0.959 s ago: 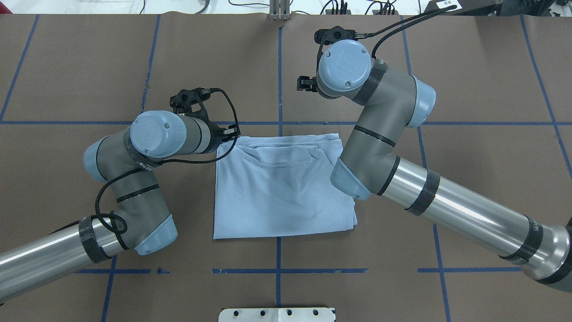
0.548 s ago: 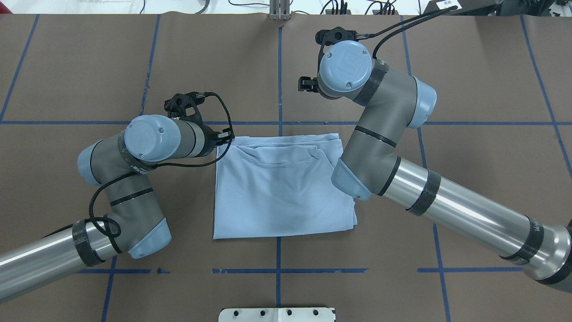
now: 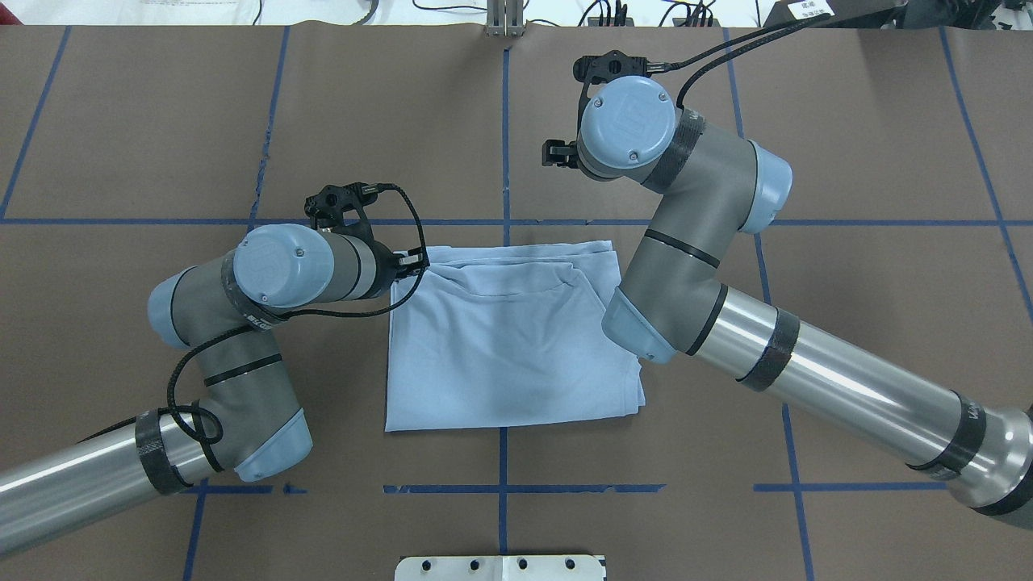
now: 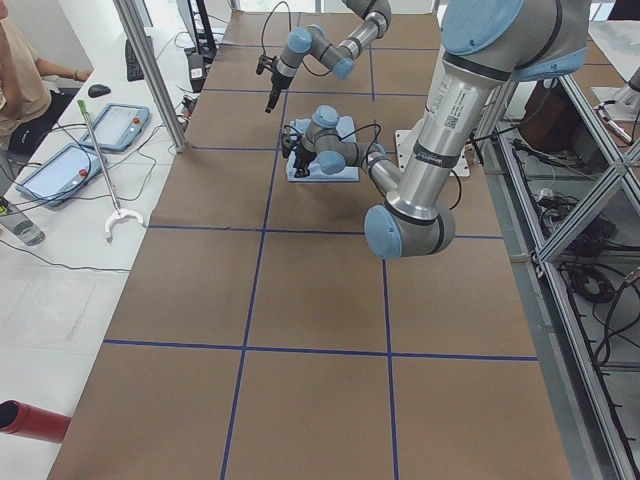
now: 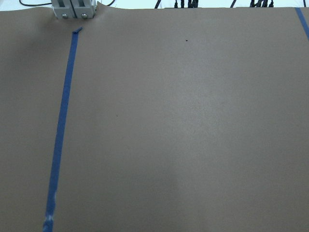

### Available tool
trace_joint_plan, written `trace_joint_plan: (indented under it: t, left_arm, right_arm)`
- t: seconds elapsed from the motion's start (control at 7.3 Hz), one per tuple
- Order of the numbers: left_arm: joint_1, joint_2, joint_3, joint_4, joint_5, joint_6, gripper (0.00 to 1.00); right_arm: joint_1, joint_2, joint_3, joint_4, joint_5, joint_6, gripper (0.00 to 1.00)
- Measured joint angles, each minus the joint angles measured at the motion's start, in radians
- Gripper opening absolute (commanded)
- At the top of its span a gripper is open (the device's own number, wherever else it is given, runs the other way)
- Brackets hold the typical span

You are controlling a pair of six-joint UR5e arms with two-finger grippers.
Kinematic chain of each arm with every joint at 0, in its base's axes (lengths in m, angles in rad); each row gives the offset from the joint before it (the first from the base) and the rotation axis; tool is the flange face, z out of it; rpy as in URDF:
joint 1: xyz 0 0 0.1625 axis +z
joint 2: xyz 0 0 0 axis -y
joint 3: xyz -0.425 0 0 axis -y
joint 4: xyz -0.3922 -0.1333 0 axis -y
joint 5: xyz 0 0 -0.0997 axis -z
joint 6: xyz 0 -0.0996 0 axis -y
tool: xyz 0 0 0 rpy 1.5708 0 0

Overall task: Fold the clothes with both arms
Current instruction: 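Lower the left gripper to the shirt's edge nearest it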

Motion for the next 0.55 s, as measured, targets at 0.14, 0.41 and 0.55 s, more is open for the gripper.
trace_joint_plan:
  t: [0.14, 0.41, 0.55]
  left_arm:
    - [0.003, 0.001, 0.000, 0.000, 0.000, 0.000, 0.00]
    - [-0.005, 0.007, 0.003, 0.000, 0.000, 0.007, 0.00]
    - [-0.018, 0.016, 0.004, 0.000, 0.000, 0.021, 0.00]
  right_arm:
    - [0.000, 0.000, 0.000, 0.000, 0.000, 0.000, 1.00]
    - [0.000, -0.001, 0.000, 0.000, 0.000, 0.001, 1.00]
    - [0.000, -0.001, 0.000, 0.000, 0.000, 0.001, 1.00]
